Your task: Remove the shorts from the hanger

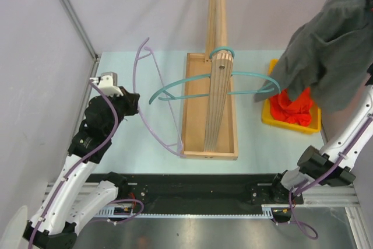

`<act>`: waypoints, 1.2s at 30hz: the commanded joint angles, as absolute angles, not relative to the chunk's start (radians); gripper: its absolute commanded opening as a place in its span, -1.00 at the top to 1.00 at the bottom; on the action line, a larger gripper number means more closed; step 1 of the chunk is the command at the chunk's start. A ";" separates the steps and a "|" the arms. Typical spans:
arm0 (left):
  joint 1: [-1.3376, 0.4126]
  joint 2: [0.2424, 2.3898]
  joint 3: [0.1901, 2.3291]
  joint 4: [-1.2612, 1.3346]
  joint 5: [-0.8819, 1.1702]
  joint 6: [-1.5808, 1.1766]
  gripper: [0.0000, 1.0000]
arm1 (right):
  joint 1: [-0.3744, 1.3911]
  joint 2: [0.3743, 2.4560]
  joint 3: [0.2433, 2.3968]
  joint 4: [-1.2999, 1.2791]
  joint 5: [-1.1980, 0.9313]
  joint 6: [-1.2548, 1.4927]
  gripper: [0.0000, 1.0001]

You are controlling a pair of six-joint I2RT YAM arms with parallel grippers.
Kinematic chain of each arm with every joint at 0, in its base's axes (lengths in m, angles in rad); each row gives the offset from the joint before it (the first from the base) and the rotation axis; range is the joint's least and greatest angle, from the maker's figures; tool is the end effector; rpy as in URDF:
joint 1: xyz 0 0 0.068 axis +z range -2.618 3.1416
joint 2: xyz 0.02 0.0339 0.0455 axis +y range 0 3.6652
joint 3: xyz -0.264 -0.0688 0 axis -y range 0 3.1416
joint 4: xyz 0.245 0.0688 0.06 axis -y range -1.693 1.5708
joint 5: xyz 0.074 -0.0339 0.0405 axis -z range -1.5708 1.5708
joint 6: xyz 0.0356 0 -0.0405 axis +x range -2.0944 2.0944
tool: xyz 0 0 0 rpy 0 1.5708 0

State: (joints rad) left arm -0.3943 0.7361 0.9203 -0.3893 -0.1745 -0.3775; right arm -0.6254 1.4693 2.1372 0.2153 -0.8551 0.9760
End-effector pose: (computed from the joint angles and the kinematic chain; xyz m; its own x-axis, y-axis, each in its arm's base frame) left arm 0.1510 -0.0561 0.3724 -0.2564 -0.2865 -0.9231 0.1365 0.9348 -0.3280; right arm 0.1862 -0.1013 0.6502 0.3476 0.4193 -0.8387 -0.5213 0.8299 0.1989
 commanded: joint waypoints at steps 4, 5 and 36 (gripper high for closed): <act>-0.393 0.657 0.882 -0.417 -0.130 -0.413 1.00 | -0.732 1.652 2.361 0.382 -0.727 1.216 1.00; -0.393 0.641 0.871 -0.420 -0.132 -0.413 1.00 | -0.729 1.664 2.364 0.393 -0.736 1.227 1.00; -0.393 0.595 0.861 -0.471 -0.120 -0.442 1.00 | -0.773 1.299 1.585 0.321 -0.805 0.922 1.00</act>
State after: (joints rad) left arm -0.3943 0.5968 0.8436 -0.5125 -0.1268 -0.4358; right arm -0.7506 1.4109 1.5555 0.4076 -0.8101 1.0603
